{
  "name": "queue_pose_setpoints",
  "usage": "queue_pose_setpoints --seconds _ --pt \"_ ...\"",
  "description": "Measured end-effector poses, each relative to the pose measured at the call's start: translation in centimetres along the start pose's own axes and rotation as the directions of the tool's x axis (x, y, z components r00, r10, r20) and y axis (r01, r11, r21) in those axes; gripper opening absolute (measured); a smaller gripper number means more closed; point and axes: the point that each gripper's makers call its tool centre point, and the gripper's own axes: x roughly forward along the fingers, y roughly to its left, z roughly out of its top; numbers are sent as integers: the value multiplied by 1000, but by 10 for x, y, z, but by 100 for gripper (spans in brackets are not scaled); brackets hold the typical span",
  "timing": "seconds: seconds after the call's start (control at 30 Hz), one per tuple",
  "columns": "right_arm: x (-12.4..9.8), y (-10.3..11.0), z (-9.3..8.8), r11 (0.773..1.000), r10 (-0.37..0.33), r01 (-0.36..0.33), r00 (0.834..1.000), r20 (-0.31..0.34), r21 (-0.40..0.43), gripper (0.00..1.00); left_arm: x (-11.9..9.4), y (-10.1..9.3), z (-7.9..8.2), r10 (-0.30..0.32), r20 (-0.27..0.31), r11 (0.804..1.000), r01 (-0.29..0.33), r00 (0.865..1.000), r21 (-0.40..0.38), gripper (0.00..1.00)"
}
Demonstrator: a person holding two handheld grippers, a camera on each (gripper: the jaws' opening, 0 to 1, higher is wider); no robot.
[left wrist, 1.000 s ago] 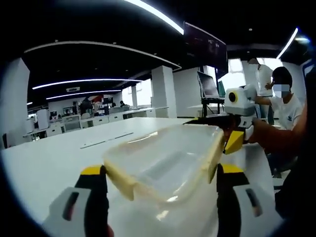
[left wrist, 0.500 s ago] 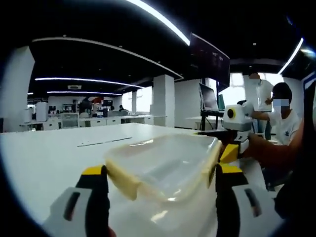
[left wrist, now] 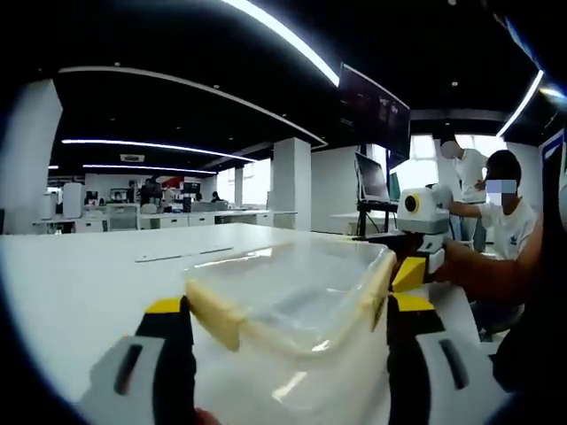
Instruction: Snap each plastic latch of the storage box into its locked position after aligning the lid with the box until every specified latch is closed and the lid sits flush.
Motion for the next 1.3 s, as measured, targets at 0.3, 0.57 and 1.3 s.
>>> queue_pose_setpoints --seconds 0.3,0.57,1.3 --pt "2 1 -2 1000 -11 11 1000 12 -24 94 0 0 1 1 17 1000 0 1000 -26 84" --pt "3 0 -3 999 -15 16 1000 18 -39 94 1 1 -4 9 -10 999 -9 1000 30 83" --pt "6 2 -2 999 -22 23 999 26 -34 92 1 0 -13 5 -3 1000 -5 1000 0 81"
